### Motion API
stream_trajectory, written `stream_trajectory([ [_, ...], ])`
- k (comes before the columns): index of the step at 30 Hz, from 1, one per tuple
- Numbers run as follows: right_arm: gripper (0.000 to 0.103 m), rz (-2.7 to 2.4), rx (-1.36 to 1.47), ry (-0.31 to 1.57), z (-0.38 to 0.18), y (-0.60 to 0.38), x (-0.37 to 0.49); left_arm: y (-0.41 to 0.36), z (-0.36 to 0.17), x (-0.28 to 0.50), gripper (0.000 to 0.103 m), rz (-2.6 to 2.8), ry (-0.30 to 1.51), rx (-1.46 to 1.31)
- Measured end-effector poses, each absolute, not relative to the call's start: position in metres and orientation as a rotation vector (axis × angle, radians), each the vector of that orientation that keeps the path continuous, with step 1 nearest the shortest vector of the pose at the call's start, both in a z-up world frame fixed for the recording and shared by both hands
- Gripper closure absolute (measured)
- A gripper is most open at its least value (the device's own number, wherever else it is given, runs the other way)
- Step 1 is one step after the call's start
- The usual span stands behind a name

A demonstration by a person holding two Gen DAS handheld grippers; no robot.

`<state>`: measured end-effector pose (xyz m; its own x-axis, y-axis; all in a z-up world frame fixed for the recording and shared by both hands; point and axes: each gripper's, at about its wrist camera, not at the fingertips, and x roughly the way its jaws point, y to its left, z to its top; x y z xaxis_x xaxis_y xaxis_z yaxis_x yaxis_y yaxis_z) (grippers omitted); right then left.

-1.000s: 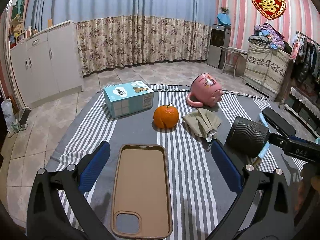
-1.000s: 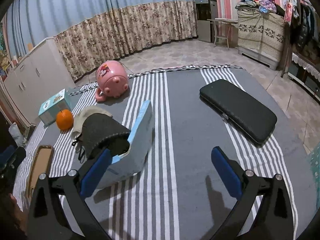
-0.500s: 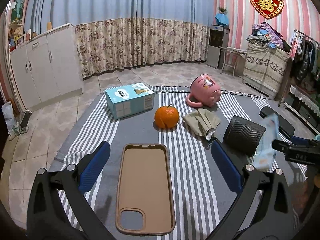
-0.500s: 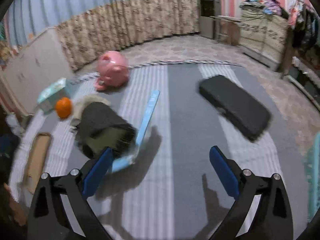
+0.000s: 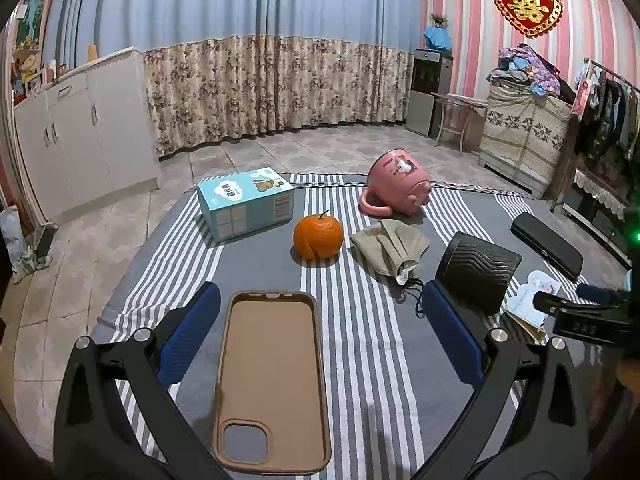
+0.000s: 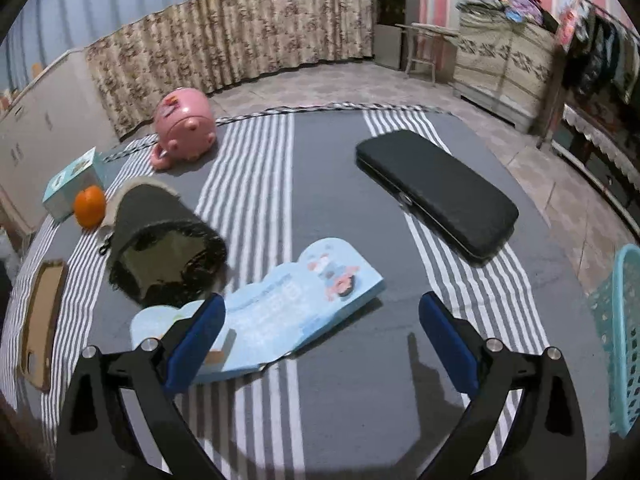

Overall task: Collect trash
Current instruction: 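Grasp the blue-and-white box with the right tool, then grasp the black ribbed cylinder with the left tool while the right tool holds the box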

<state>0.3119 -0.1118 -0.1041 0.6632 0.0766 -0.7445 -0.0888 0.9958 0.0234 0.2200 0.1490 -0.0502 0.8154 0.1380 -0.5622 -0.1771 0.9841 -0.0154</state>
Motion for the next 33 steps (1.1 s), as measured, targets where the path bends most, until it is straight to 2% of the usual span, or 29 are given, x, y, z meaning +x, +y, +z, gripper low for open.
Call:
stream_trajectory([
  [11, 0.007, 0.176, -0.083, 0.892, -0.116, -0.123, 0.277, 0.148, -0.053, 0.217, 0.005, 0.177, 0.595, -0.057],
  [18, 0.008, 0.218, -0.171, 0.801, -0.108, -0.090, 0.273, 0.153, -0.049, 0.214, 0.005, 0.171, 0.593, -0.090],
  [20, 0.020, 0.239, -0.212, 0.782, -0.106, -0.078, 0.277, 0.154, -0.047, 0.213, 0.005, 0.175, 0.593, -0.075],
  [22, 0.043, 0.265, -0.218, 0.784, -0.105, -0.072, 0.283, 0.157, -0.045, 0.214, 0.005, 0.181, 0.595, -0.063],
  [27, 0.073, 0.323, -0.124, 0.765, -0.097, -0.081, 0.289, 0.155, -0.043, 0.225, 0.005, 0.159, 0.604, -0.043],
  [33, 0.083, 0.300, -0.042, 0.723, -0.084, -0.109, 0.298, 0.127, -0.050, 0.258, 0.005, 0.051, 0.640, -0.054],
])
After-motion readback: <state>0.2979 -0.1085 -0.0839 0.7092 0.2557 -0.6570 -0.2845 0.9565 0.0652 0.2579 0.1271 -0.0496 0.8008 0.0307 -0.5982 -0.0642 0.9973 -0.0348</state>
